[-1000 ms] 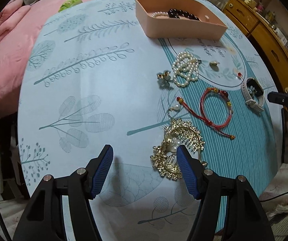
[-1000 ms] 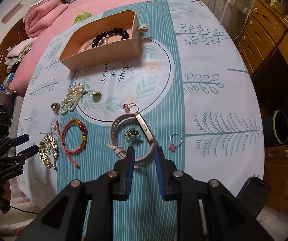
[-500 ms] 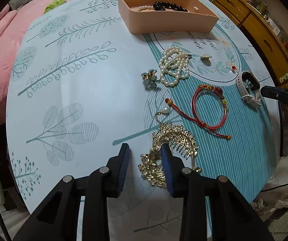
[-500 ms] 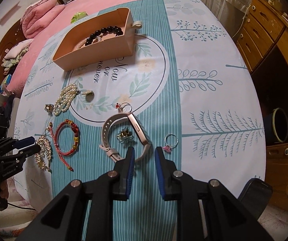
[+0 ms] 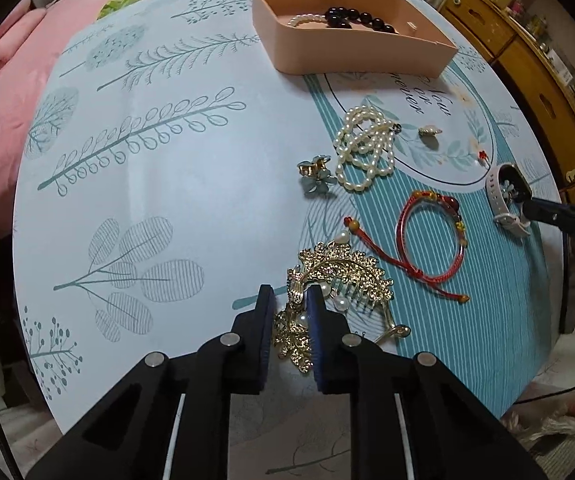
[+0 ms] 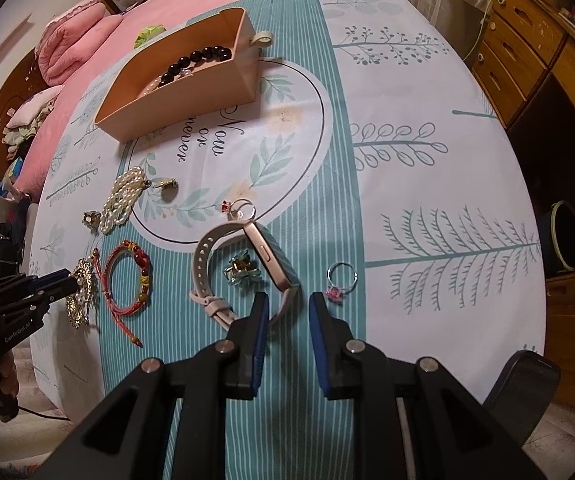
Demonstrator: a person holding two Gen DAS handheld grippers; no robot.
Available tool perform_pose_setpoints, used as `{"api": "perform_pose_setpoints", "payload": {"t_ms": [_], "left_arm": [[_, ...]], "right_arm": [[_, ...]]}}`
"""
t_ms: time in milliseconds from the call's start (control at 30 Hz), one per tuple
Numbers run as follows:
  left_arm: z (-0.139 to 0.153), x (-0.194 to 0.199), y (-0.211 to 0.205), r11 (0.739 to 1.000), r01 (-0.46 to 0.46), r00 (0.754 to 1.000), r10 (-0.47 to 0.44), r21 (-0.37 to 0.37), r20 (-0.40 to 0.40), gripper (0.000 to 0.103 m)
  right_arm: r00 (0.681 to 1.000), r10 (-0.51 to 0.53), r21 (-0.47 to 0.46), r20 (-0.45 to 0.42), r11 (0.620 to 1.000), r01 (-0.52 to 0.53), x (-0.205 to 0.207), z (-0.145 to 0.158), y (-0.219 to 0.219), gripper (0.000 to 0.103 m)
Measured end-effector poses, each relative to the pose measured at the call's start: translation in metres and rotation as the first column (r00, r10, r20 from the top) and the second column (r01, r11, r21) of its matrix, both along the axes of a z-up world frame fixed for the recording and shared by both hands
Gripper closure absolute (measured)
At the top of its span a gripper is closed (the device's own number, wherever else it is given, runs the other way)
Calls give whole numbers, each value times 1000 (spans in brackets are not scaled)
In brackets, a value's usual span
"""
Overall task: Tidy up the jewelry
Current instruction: 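Grasp the gold comb with the left gripper while the right grasps the pink watch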
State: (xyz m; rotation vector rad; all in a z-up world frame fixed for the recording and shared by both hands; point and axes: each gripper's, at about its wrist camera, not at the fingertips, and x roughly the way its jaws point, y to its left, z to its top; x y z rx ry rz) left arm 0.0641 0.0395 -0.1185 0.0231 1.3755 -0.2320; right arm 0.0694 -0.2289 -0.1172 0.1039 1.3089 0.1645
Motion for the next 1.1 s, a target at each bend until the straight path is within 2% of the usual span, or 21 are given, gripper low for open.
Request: {"api": "perform_pose_setpoints", "payload": {"t_ms": [167, 233, 267, 300, 400, 733, 933, 1100], "left_arm": [[0, -2, 2, 1000, -14, 1000, 14, 5, 1, 88], [0, -2, 1, 1000, -18, 1000, 18, 4, 2, 92], [1, -2, 1, 1000, -21, 1000, 21, 3, 3, 92], [1, -3, 0, 1000, -24, 1000, 24, 5, 5, 93], [3, -5, 1, 999, -40, 999, 40, -5, 20, 96], [21, -9, 14, 996, -86, 994, 88, -27, 58, 98], [47, -4, 17, 992, -108, 987, 114, -58, 111, 98], [81, 9, 10, 989, -111, 976, 127, -99, 175, 98]], "right_arm": [[1000, -15, 1, -12, 1000, 15, 4, -6, 2, 83], [1000, -12, -8, -2, 1000, 12, 6, -5, 5, 83], [1000, -10, -15, 3, 1000, 10, 6, -6, 6, 84], [1000, -9, -21, 2, 1000, 9, 7, -6, 7, 92], [1000, -11, -6, -1, 1000, 11, 8, -5, 8, 93], [998, -33, 64, 49, 998, 30, 9, 23, 2, 93], [996, -43, 117, 81, 993, 33, 14, 39, 7, 93], [994, -28, 133, 104, 991, 14, 21, 47, 14, 93]]}}
